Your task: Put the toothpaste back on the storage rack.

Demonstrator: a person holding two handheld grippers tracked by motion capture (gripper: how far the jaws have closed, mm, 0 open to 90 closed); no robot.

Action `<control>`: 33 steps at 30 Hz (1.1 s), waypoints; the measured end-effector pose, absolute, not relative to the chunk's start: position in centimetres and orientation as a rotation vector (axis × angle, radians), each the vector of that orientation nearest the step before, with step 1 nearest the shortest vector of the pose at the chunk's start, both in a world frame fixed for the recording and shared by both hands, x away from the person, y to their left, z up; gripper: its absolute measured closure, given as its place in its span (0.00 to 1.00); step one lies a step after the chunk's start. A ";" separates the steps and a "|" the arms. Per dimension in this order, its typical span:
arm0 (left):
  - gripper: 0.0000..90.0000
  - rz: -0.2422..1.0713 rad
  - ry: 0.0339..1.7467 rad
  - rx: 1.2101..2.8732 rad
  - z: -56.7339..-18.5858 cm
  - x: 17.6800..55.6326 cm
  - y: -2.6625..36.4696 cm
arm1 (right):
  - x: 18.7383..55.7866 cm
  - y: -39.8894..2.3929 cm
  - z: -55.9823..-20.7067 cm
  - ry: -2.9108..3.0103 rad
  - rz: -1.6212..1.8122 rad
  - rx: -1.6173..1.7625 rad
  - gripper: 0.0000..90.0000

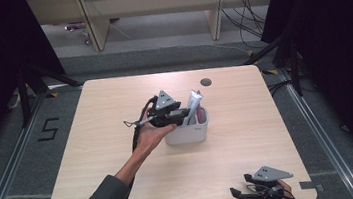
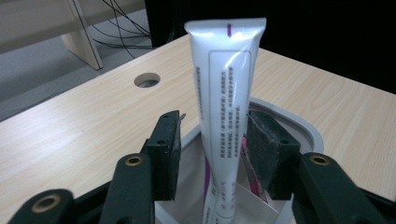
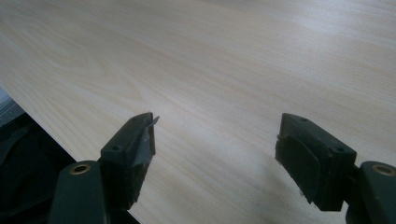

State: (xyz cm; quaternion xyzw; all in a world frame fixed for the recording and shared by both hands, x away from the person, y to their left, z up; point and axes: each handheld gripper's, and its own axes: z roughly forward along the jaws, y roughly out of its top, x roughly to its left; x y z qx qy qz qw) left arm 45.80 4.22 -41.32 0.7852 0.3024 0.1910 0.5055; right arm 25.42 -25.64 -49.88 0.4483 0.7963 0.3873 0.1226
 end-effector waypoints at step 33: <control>0.37 0.353 0.777 1.862 -39.0 41.5 8.8 | 25.5 -25.8 -49.9 2.309 1.128 1.302 0.32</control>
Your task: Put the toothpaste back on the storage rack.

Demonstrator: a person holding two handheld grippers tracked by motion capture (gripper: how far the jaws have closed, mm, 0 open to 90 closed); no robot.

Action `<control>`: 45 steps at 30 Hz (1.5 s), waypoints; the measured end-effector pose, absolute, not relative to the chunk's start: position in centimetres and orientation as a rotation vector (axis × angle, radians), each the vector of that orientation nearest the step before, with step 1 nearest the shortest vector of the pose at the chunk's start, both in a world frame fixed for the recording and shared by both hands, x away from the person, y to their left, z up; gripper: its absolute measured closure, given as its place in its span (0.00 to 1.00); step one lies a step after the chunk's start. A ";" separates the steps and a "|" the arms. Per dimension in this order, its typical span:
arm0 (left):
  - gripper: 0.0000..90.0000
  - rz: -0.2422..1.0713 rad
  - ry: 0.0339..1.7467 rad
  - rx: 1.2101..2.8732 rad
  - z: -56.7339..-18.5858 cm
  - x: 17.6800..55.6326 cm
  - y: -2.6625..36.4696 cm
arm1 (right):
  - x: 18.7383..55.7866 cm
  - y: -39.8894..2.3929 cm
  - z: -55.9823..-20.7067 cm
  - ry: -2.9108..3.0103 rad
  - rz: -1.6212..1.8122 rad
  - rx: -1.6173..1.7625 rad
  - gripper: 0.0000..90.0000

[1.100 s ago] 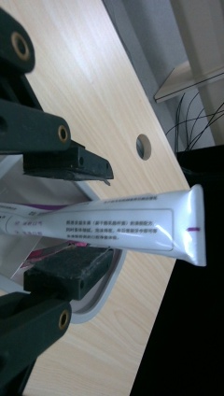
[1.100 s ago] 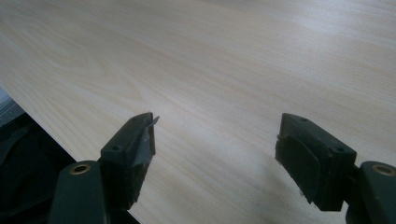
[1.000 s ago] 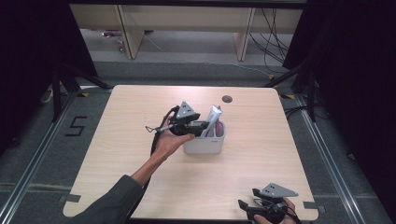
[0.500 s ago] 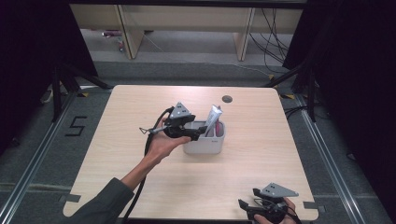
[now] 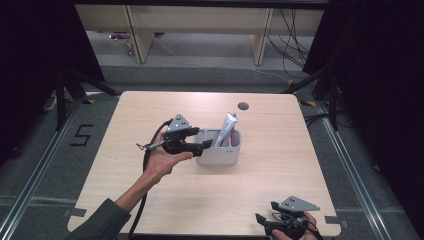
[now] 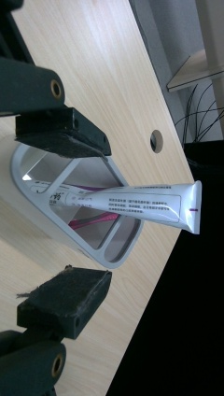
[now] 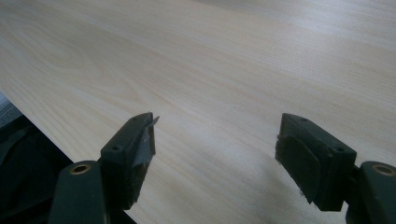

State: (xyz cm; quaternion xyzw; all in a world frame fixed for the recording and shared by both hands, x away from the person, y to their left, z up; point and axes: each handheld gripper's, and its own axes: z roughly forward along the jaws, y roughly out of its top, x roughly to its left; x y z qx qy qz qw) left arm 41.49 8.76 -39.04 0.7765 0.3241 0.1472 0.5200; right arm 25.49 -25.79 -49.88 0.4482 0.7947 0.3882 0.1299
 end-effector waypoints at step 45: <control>0.19 0.327 0.759 1.853 -40.3 36.5 15.1 | 25.5 -25.9 -49.9 2.310 1.132 1.306 0.32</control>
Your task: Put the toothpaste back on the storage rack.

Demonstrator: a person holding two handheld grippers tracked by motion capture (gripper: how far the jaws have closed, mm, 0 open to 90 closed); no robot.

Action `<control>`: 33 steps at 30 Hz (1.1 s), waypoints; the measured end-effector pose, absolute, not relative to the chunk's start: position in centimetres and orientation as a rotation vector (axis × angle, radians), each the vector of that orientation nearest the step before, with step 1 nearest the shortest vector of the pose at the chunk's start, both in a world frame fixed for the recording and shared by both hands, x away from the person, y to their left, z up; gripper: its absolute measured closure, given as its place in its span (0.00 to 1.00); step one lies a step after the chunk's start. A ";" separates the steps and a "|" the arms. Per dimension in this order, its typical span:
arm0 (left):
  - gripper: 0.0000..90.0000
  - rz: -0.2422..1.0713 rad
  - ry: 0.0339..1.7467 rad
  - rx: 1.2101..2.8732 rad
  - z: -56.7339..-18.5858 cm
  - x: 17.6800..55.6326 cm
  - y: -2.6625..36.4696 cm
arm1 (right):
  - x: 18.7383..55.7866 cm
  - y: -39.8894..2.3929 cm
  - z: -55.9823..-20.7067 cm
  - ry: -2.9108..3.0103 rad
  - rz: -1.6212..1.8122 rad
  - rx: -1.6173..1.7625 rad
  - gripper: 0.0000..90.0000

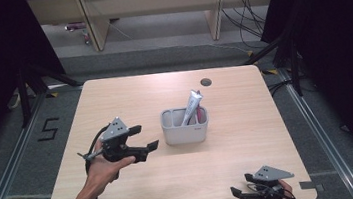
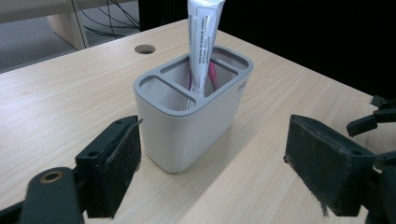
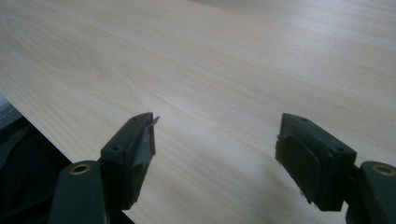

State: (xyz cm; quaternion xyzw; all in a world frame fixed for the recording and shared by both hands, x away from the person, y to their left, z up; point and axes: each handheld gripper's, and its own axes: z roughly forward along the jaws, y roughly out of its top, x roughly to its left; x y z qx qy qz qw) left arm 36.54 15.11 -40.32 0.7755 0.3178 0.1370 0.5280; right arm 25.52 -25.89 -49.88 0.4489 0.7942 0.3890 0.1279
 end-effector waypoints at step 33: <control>0.18 0.409 0.752 1.922 -44.7 31.0 20.5 | 25.7 -25.9 -50.0 2.318 1.118 1.312 0.32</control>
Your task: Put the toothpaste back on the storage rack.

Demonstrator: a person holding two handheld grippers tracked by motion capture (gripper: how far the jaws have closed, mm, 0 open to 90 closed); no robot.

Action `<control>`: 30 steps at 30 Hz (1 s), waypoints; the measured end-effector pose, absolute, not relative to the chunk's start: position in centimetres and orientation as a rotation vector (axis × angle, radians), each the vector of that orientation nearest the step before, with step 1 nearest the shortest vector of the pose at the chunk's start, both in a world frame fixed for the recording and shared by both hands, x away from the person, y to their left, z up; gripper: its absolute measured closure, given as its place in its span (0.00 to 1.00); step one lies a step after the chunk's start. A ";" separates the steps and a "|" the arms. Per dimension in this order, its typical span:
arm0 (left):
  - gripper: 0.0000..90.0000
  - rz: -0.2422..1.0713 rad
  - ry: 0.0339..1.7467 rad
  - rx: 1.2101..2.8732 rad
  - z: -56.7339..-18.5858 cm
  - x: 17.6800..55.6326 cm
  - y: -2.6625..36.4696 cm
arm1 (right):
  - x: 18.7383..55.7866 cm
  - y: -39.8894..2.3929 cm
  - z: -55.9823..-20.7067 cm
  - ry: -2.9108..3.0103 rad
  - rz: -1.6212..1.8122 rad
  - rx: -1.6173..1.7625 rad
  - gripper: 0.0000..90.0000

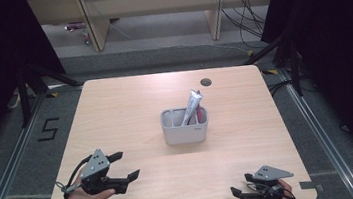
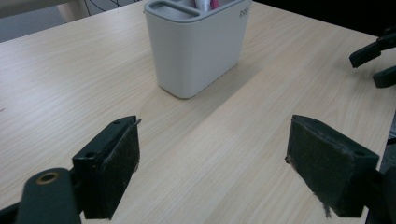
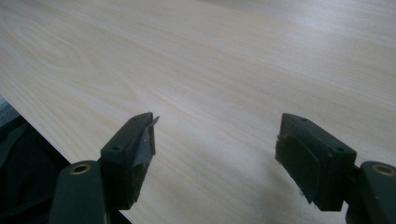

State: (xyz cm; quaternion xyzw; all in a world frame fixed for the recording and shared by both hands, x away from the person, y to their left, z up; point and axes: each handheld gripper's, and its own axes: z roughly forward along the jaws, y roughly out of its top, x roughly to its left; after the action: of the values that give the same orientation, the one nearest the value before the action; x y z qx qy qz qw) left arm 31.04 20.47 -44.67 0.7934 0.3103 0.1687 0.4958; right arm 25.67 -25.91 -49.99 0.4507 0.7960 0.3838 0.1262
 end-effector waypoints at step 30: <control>0.18 0.415 0.733 2.040 -48.3 25.6 22.4 | 25.8 -25.5 -50.2 2.323 1.136 1.344 0.32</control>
State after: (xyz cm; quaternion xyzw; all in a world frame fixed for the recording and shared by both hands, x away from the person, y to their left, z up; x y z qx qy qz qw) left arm 25.62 22.38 -48.28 0.8253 0.2966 0.1679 0.4503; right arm 25.77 -25.46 -50.18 0.4580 0.7921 0.3872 0.1134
